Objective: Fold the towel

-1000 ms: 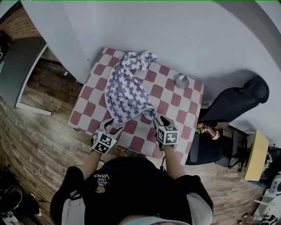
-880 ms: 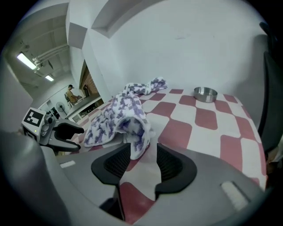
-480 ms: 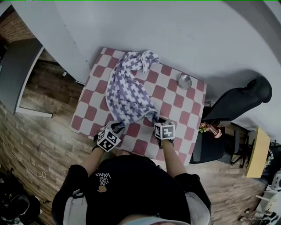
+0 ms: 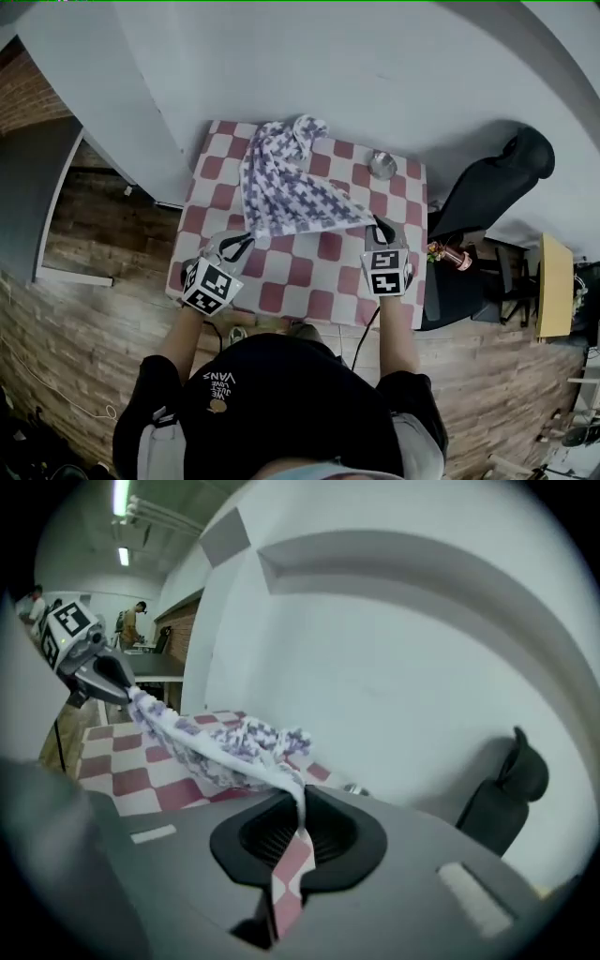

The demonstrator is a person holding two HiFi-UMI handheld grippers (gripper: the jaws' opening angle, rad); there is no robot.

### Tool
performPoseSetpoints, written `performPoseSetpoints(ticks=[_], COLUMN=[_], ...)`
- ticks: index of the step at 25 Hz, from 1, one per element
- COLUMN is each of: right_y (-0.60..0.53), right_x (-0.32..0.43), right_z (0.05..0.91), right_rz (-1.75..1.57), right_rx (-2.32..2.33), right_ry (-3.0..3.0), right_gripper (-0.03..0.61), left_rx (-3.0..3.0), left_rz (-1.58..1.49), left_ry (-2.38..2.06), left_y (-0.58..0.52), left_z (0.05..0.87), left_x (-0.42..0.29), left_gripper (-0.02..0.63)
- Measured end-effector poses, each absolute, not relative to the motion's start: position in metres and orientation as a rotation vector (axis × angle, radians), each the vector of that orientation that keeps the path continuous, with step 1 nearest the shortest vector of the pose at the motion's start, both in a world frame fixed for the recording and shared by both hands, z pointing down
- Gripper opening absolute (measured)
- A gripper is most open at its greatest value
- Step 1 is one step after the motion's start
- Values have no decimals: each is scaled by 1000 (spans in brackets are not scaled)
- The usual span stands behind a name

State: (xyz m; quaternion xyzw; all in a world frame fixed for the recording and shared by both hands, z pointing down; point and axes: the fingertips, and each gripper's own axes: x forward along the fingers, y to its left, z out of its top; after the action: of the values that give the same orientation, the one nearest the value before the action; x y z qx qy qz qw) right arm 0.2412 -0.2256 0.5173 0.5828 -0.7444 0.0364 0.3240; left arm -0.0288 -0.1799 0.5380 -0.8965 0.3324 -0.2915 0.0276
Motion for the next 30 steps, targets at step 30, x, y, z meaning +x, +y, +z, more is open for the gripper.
performPoseSetpoints(ticks=[30], right_y=[145], right_x=[82], right_z=[516], right_rz=[296], right_rx=[1039], right_ry=[-1896], right_gripper=[18], left_rx=[-2847], left_rz=[-1010], left_ry=[170], left_y=[65], left_z=[485], left_x=[-171], left_gripper=[29])
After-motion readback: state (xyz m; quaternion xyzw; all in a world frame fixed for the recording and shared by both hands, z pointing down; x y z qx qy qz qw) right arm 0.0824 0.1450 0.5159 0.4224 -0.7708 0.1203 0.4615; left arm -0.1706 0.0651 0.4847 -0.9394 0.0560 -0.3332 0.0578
